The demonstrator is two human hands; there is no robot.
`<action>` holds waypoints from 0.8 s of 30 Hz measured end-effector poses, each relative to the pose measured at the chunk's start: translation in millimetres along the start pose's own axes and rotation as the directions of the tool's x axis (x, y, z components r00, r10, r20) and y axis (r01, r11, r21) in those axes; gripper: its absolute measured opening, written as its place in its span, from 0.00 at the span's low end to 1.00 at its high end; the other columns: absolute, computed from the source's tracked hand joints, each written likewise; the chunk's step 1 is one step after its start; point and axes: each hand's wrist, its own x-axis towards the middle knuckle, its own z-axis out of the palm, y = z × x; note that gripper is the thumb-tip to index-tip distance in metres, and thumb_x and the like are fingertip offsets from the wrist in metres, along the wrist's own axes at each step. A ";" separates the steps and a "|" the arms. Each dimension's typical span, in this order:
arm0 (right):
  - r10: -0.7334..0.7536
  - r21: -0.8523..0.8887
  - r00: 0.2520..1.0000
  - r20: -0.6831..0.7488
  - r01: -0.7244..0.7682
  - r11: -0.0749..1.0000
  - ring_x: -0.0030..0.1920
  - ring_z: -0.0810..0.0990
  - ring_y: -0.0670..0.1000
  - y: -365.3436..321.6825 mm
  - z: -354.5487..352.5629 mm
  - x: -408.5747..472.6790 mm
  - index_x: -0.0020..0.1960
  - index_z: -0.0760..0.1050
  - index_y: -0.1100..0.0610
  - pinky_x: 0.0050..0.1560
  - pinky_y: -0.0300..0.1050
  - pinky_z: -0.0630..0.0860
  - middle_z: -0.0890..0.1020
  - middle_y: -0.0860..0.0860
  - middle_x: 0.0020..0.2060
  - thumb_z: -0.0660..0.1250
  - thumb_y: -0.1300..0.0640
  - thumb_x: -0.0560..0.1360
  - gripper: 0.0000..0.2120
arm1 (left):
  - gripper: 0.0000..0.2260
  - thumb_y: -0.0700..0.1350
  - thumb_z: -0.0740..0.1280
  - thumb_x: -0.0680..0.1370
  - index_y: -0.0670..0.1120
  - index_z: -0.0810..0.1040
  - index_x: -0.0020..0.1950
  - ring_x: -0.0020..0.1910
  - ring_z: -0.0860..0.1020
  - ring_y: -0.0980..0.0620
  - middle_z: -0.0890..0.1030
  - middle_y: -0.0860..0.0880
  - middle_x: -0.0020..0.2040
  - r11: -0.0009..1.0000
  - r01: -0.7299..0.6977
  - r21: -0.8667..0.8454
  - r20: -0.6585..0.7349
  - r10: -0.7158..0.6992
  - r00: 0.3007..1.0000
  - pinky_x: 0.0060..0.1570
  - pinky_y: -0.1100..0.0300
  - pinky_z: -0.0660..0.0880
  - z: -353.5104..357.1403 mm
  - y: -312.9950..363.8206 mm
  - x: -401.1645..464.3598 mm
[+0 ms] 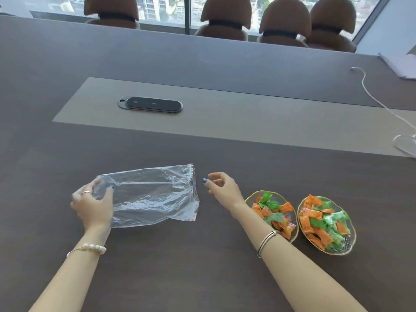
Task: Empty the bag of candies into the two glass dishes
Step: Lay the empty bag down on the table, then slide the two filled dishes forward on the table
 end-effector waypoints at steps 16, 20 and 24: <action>0.102 0.314 0.913 -0.394 0.030 0.949 0.46 0.81 0.49 93.1 -243.6 -101.9 0.51 0.77 0.51 0.43 0.41 0.76 0.83 0.53 0.46 0.66 0.57 0.73 0.07 | 0.11 0.39 0.66 0.74 0.53 0.78 0.52 0.48 0.77 0.56 0.79 0.50 0.53 0.959 -0.033 -0.282 0.628 0.211 0.749 0.45 0.66 0.70 142.7 90.1 -226.8; 0.123 0.266 0.880 -0.460 0.005 0.964 0.47 0.78 0.47 139.1 -275.5 -109.4 0.50 0.78 0.52 0.39 0.31 0.73 0.80 0.50 0.45 0.68 0.60 0.72 0.08 | 0.16 0.37 0.65 0.74 0.47 0.74 0.61 0.52 0.75 0.50 0.73 0.47 0.56 0.993 -0.032 -0.111 0.613 0.094 0.785 0.51 0.60 0.69 162.5 77.5 -250.5; 0.187 0.245 0.864 -0.467 -0.077 0.966 0.50 0.75 0.51 185.7 -289.2 -110.4 0.55 0.76 0.52 0.46 0.39 0.71 0.76 0.53 0.50 0.70 0.63 0.70 0.15 | 0.18 0.37 0.64 0.73 0.47 0.73 0.62 0.52 0.74 0.46 0.71 0.47 0.54 0.999 -0.051 0.008 0.508 0.040 0.860 0.54 0.53 0.71 171.4 67.0 -256.1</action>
